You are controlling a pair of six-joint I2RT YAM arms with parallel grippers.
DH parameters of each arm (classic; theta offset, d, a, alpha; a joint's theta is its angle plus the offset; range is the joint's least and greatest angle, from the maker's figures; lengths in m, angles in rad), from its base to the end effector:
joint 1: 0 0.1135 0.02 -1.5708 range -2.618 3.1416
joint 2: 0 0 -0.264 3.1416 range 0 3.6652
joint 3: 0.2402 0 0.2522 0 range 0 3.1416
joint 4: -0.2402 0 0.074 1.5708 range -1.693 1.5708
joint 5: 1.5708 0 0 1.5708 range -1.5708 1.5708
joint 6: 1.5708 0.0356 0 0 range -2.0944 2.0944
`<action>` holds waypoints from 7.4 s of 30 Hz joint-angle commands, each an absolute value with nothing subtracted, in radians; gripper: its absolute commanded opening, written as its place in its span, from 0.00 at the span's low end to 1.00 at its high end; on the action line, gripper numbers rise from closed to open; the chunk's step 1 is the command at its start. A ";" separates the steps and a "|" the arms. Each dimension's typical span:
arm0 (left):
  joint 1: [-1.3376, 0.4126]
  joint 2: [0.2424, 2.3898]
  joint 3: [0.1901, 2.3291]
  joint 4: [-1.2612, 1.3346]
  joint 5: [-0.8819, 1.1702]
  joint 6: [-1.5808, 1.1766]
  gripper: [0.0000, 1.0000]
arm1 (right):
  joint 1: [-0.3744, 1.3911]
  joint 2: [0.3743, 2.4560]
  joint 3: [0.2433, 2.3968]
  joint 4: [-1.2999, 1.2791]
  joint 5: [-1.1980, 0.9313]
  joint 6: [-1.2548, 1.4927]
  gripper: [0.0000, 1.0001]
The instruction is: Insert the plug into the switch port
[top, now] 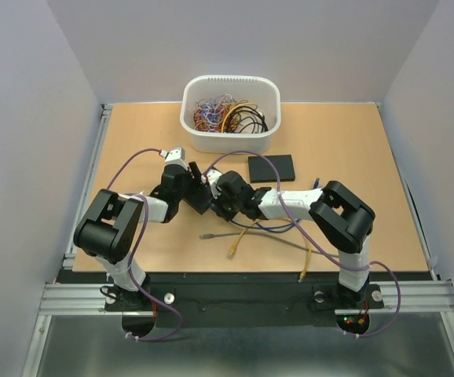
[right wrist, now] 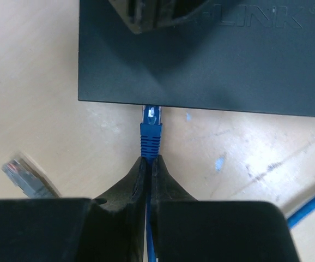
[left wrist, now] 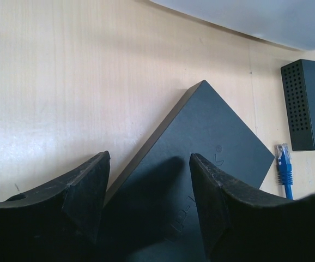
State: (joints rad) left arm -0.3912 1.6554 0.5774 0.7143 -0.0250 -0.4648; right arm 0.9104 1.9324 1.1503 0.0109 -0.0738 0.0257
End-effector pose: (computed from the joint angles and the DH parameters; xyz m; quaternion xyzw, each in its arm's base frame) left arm 0.2901 -0.1187 0.1501 -0.0374 0.8224 -0.2262 0.5206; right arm 0.2482 0.3238 0.1540 -0.4070 0.8258 0.2058 0.3318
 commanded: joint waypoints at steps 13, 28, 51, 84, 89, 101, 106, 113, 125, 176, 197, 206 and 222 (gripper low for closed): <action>-0.403 1.568 0.603 0.376 0.192 -0.520 0.81 | 1.000 2.134 1.328 0.295 -0.123 0.152 0.00; -0.347 1.519 0.586 0.374 0.127 -0.541 0.81 | 1.002 1.987 1.235 0.190 0.089 0.158 0.43; -0.321 1.115 0.411 0.425 0.028 -0.545 0.77 | 0.825 1.732 1.011 0.060 0.417 0.353 0.38; -0.333 0.943 0.353 0.420 -0.077 -0.523 0.76 | 0.765 1.922 1.203 0.029 0.357 0.385 0.38; -0.333 0.946 0.354 0.420 -0.077 -0.522 0.76 | 0.764 1.947 1.223 0.023 0.339 0.387 0.38; -0.333 0.957 0.357 0.419 -0.075 -0.522 0.76 | 0.755 1.991 1.235 0.009 0.371 0.405 0.32; -0.333 0.956 0.357 0.419 -0.075 -0.520 0.76 | 0.753 2.014 1.241 0.009 0.354 0.408 0.19; -0.333 0.951 0.356 0.420 -0.074 -0.518 0.75 | 0.753 2.017 1.241 0.011 0.302 0.370 0.00; -0.333 0.946 0.353 0.420 -0.075 -0.520 0.75 | 0.840 1.717 1.045 0.122 0.144 0.152 0.01; -0.253 1.505 0.805 0.314 -0.180 -0.520 0.75 | 0.940 1.733 0.882 0.304 0.141 0.253 0.01; -0.187 1.631 0.724 0.348 0.143 -0.586 0.74 | 0.940 1.977 1.114 0.222 0.213 0.213 0.01; -0.187 1.549 0.661 0.339 0.101 -0.585 0.74 | 0.940 1.913 1.060 0.224 0.202 0.232 0.00; -0.196 1.560 0.732 0.417 0.029 -0.535 0.71 | 0.940 1.844 1.025 0.186 0.218 0.242 0.01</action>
State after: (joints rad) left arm -0.1944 1.5303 0.7025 0.3256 -0.0315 -0.5323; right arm 0.9310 1.8893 1.0180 0.2039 0.1886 0.2359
